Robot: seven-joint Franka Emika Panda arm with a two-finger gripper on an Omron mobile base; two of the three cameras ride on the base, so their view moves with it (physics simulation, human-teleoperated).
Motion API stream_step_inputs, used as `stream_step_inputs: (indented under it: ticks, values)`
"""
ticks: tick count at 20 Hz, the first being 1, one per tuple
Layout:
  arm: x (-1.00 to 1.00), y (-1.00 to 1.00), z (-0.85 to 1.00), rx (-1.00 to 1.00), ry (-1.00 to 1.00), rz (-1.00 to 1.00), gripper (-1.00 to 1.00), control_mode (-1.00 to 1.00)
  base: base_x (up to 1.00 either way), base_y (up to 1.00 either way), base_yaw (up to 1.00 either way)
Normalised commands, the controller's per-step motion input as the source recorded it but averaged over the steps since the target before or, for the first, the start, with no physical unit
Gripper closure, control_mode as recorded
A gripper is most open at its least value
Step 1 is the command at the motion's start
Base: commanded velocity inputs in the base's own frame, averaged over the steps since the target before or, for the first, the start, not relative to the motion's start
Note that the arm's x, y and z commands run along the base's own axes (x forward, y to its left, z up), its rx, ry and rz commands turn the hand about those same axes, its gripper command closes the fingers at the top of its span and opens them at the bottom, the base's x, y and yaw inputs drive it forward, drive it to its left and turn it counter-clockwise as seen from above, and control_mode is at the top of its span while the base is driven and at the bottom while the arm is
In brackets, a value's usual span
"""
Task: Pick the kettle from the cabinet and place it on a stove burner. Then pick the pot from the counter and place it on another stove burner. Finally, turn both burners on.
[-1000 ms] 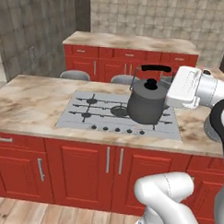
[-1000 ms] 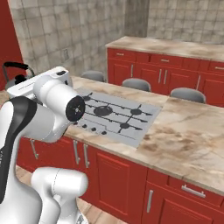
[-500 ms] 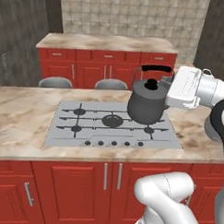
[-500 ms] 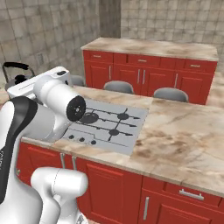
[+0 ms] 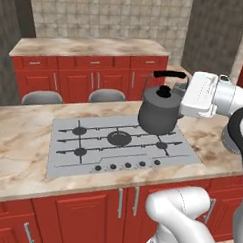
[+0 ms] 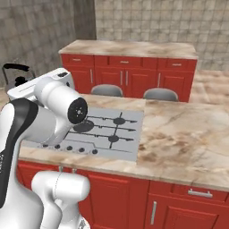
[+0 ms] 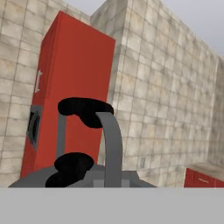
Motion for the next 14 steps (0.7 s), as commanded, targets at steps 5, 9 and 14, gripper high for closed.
stream_step_inputs:
  ticks: [5,9,14]
  values:
    - [0.0,0.0,0.0,0.0,0.0,0.0,1.0,1.0,0.29,0.38,-0.3]
    - [0.0,0.0,0.0,0.0,0.0,0.0,1.0,1.0,0.3,0.26,-0.25]
    - [0.0,0.0,0.0,0.0,0.0,0.0,1.0,1.0,0.32,0.21,-0.08]
